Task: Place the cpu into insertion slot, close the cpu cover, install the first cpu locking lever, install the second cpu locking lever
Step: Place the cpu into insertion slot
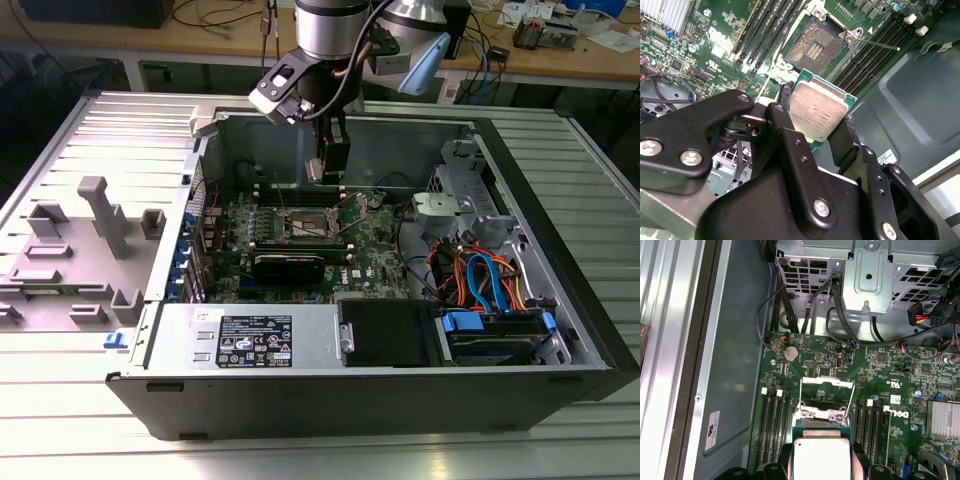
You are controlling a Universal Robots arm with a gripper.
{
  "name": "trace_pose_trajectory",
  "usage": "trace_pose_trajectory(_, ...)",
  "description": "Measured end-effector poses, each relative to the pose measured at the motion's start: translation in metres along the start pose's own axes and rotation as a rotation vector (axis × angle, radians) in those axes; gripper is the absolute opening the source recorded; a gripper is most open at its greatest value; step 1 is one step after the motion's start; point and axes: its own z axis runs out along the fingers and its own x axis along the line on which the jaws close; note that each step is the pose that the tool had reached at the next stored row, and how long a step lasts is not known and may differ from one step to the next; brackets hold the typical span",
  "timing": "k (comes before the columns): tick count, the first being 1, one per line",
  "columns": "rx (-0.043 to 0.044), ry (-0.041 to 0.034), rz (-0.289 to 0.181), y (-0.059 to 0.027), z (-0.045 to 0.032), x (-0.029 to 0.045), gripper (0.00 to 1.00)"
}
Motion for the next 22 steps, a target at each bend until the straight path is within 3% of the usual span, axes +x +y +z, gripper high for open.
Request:
trace_pose_trajectory(9,-0.0003,-0.0006,0.011,-0.0003,0.0005,0.0000,0.55)
trace_pose_trajectory(16,-0.0018,-0.0051,0.084,-0.0004,0.0022,0.0000,0.55)
trace_pose_trajectory(22,-0.0020,-0.0053,0.089,-0.0004,0.0023,0.0000,0.55)
